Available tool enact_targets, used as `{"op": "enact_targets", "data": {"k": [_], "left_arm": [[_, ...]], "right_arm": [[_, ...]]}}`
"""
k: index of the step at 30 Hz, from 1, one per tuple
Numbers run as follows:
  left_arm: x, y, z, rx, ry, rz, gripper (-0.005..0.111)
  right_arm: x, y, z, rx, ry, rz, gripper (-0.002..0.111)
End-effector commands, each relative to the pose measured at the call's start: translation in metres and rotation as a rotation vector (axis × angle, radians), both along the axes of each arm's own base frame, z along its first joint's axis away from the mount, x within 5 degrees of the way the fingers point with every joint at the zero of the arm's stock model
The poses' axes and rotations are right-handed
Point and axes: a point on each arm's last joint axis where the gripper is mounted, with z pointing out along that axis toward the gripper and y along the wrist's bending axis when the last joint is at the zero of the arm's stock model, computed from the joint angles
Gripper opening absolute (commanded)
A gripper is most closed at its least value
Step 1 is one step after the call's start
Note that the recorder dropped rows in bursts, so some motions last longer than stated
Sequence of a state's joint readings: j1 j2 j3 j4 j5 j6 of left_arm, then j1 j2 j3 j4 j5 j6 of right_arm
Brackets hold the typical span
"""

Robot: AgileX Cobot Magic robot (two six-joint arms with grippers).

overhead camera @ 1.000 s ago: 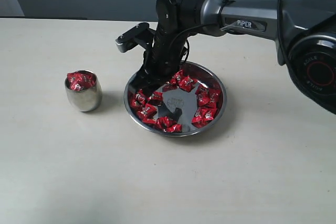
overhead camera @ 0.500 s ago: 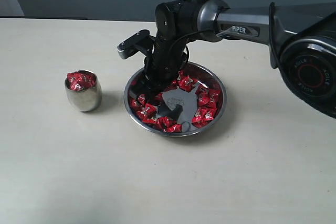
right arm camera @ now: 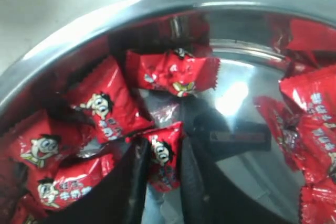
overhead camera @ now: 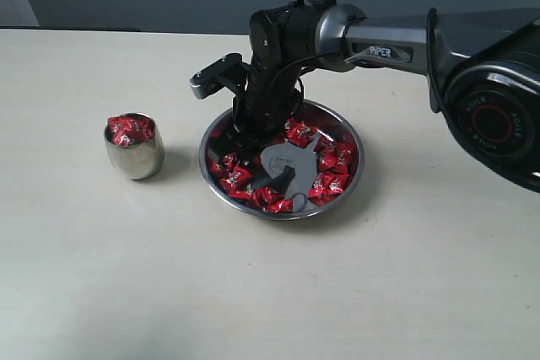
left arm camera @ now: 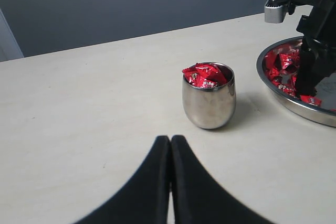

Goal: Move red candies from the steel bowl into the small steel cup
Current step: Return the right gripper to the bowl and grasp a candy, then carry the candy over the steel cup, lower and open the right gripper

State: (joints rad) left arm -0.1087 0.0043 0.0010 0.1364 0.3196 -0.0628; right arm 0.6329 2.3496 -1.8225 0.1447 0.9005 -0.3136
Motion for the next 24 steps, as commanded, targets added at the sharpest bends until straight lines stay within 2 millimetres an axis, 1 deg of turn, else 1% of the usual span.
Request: {"op": "enact_targets", "data": {"k": [1,2,6,8,9,10,12,14,15,17,18,20,24], "left_arm": [[0.000,0.000,0.001,-0.008,-0.014,-0.003,0.000],[0.000,0.000,0.001,-0.008,-0.014,-0.003,0.000],[0.000,0.000,0.001,-0.008,-0.014,-0.003,0.000],[0.000,0.000,0.001,-0.008,-0.014,-0.003,0.000],[0.000,0.000,0.001,-0.008,-0.014,-0.003,0.000],[0.000,0.000,0.001,-0.008,-0.014,-0.003,0.000],[0.000,0.000,0.001,-0.008,-0.014,-0.003,0.000],[0.000,0.000,0.001,-0.008,-0.014,-0.003,0.000],[0.000,0.000,0.001,-0.008,-0.014,-0.003,0.000],[0.000,0.000,0.001,-0.008,-0.014,-0.003,0.000],[0.000,0.000,0.001,-0.008,-0.014,-0.003,0.000],[0.000,0.000,0.001,-0.008,-0.014,-0.003,0.000],[0.000,0.000,0.001,-0.008,-0.014,-0.003,0.000]], "right_arm": [[0.000,-0.003,0.004,0.000,0.002,-0.012,-0.001],[0.001,-0.003,0.006,0.001,-0.002,-0.013,-0.001],[0.000,-0.003,0.031,0.034,-0.050,-0.013,-0.001],[0.000,-0.004,0.046,0.056,-0.081,-0.014,-0.001],[-0.001,-0.004,0.060,0.082,-0.106,-0.018,-0.001],[-0.002,-0.003,0.067,0.104,-0.113,-0.024,-0.001],[-0.005,0.003,0.084,0.215,-0.113,-0.053,-0.001],[-0.007,0.015,0.092,0.334,-0.126,-0.050,-0.001],[-0.009,0.026,0.095,0.403,-0.150,-0.042,-0.001],[-0.014,0.038,0.098,0.450,-0.185,-0.030,-0.001],[-0.017,0.048,0.096,0.474,-0.215,-0.024,-0.001],[-0.022,0.059,0.093,0.489,-0.246,-0.007,-0.001],[-0.031,0.076,0.074,0.472,-0.242,0.040,-0.001]]}}
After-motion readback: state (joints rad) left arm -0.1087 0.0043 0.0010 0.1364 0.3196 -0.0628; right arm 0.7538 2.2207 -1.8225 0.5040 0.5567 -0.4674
